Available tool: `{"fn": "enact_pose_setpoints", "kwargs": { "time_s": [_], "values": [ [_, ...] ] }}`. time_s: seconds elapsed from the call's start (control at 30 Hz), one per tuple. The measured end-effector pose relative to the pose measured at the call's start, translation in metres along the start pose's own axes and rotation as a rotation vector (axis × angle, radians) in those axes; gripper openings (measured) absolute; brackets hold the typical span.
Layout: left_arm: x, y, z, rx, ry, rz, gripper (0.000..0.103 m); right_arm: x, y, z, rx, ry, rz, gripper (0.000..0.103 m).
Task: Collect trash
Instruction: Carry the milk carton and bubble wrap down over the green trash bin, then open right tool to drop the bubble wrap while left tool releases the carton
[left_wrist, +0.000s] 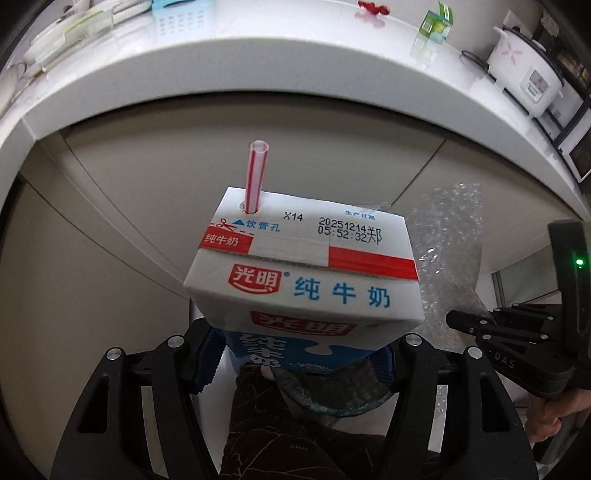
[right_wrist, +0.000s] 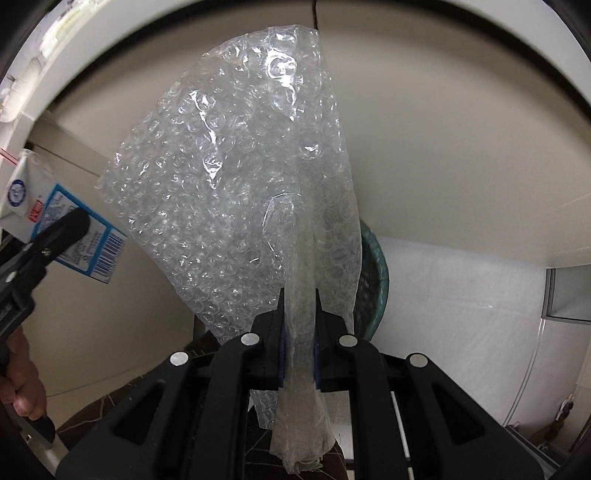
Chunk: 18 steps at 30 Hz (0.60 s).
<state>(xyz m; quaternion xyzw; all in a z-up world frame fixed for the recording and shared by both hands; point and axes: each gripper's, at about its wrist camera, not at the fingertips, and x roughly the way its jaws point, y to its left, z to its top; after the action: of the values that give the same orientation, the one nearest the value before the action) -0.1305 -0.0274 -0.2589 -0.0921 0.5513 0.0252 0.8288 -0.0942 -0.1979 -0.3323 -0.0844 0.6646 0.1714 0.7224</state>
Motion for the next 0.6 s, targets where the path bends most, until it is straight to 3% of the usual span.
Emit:
{"fn": "enact_pose_setpoints", "kwargs": {
  "time_s": [0.27,0.37,0.6],
  "values": [
    [0.0,0.0,-0.005,0.026,0.025,0.004,0.064,0.025,0.006,0.01,0.001,0.072,-0.02,0.014],
    [0.0,0.0,-0.004,0.031,0.024,0.007,0.064,0.028,0.005,0.019,-0.006,0.082,-0.033,0.026],
    [0.003,-0.007,-0.001,0.016,0.039,0.012,0.064,0.03,0.006,0.031,-0.005,0.084,-0.051,0.038]
  ]
}}
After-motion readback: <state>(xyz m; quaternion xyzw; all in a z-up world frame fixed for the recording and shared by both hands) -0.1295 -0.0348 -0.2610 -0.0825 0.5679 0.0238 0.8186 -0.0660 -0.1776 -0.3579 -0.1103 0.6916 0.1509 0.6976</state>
